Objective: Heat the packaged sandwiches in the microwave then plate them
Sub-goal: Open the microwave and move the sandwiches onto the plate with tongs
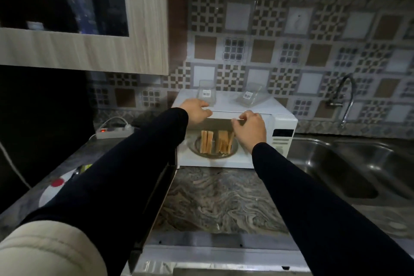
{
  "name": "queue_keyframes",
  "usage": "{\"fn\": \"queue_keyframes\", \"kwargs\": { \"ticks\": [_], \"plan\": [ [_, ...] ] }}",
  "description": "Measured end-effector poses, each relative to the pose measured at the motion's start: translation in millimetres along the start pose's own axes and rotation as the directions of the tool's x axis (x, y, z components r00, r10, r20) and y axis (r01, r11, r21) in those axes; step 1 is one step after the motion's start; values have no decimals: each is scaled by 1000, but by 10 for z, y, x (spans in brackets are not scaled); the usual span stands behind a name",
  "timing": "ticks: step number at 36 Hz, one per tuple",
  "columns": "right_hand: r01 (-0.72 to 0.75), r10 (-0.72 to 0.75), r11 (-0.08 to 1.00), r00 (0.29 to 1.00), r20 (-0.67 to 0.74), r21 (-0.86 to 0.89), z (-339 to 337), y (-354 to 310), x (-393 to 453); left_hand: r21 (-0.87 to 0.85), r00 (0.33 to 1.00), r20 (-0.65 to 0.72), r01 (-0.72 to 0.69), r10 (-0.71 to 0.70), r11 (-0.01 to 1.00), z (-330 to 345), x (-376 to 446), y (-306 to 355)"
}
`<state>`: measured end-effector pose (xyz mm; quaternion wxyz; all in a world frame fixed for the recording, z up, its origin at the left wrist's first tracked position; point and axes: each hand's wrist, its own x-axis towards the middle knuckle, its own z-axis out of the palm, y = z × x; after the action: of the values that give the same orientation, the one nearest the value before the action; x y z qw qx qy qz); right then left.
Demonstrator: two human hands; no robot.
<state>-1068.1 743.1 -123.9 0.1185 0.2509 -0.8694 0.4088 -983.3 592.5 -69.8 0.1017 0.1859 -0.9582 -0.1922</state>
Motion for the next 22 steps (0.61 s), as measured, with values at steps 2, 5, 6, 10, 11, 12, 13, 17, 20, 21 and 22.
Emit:
{"fn": "queue_keyframes", "kwargs": {
  "ticks": [2, 5, 6, 10, 11, 12, 13, 17, 20, 21, 22],
  "plan": [
    [-66, 67, 996, 998, -18, 66, -63, 139, 198, 3, 1000, 18, -4, 4, 1000, 101, 182, 104],
    [-147, 152, 976, 988, -18, 158, -140, 354, 544, -23, 999, 39, -12, 13, 1000, 252, 475, 281],
    [-175, 181, 967, 983, -14, 187, -154, 414, 658, -22, 999, 42, -10, 11, 1000, 302, 579, 330],
    [-258, 265, 928, 964, 9, 270, -147, 596, 1102, -37, 1000, 13, 16, -15, 999, 479, 978, 479],
    [-271, 277, 922, 961, 17, 276, -134, 631, 1207, -45, 1000, 7, 27, -26, 999, 523, 1074, 509],
    [-281, 286, 915, 958, 26, 291, -116, 661, 1300, -54, 999, 4, 37, -36, 998, 559, 1154, 538],
    [-290, 292, 905, 956, 40, 311, -98, 684, 1388, -66, 999, 6, 48, -48, 997, 592, 1233, 568],
    [-330, 324, 860, 943, 83, 388, -22, 750, 1692, -122, 994, -14, 108, -111, 987, 695, 1564, 652],
    [-350, 333, 841, 936, 116, 412, 44, 802, 1868, -166, 989, -17, 145, -149, 975, 780, 1760, 699],
    [-355, 335, 836, 934, 125, 418, 66, 820, 1933, -182, 987, -15, 157, -162, 971, 811, 1827, 709],
    [-356, 336, 833, 934, 124, 424, 74, 832, 1947, -202, 986, -10, 163, -169, 966, 838, 1846, 710]
  ]
}}
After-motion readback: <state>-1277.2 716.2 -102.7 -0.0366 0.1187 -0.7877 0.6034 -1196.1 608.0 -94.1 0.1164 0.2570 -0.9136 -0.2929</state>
